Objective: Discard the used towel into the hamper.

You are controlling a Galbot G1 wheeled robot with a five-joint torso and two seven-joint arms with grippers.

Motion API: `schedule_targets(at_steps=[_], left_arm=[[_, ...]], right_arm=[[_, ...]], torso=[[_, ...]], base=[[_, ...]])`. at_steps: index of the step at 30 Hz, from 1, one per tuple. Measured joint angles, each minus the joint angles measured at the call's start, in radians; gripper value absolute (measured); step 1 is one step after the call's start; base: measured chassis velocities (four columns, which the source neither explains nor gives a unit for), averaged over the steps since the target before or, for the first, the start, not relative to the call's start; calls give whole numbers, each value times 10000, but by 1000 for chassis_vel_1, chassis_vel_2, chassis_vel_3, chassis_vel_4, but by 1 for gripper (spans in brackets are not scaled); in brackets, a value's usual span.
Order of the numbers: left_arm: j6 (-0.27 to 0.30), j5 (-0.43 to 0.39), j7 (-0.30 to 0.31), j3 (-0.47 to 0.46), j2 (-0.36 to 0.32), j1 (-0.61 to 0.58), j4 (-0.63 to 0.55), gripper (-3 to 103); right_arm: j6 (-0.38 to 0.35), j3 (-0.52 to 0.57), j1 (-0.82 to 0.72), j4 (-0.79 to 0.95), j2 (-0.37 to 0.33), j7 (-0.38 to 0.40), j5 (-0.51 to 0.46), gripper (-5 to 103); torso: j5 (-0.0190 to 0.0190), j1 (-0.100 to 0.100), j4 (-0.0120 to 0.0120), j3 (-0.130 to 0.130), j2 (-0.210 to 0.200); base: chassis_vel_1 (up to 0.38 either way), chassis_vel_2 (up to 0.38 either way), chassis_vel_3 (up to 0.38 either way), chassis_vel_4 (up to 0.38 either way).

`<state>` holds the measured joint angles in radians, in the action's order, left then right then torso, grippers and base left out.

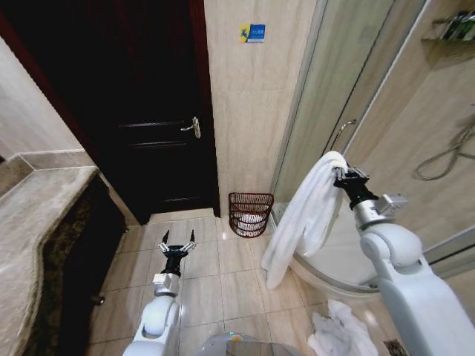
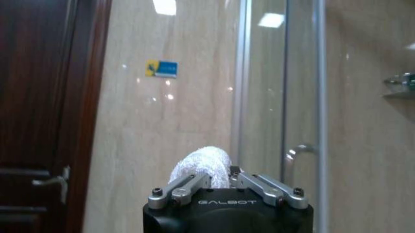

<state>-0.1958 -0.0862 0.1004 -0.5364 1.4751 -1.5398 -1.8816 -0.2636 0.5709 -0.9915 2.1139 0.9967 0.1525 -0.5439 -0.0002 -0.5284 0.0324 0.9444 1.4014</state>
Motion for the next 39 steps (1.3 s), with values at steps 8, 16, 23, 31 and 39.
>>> schedule_targets(at_steps=[8,16,23,31,39], left_arm=[[620,-164,559,-94,-100,35,-256,100],[466,-338,721,-259,-272,-139,-151,100],[458,-432,966,-334,-138,-87,-417,100],[340,-422,991,-297,-1,-149,-561,100],[318,-542,1019,-372,-54,50,-563,100]], right_arm=[[-239,-865,2084,-616,74,200,-489,7],[-355,-2227,4862,-2020,563,397,-707,7],[-636,-3146,7267,-3149,525,588,-955,7],[-780,-3817,8767,-4050,304,660,-1451,7],[-777,-4690,10979,-5699,708,643,-1808,7]], torso=[[0,1,-3,0,0],[2,1,1,1,0],[-1,0,0,1,0],[3,2,-1,1,2],[-1,1,0,0,2]], base=[[0,0,0,0],[0,0,0,0],[0,0,0,0],[0,0,0,0],[0,0,0,0]])
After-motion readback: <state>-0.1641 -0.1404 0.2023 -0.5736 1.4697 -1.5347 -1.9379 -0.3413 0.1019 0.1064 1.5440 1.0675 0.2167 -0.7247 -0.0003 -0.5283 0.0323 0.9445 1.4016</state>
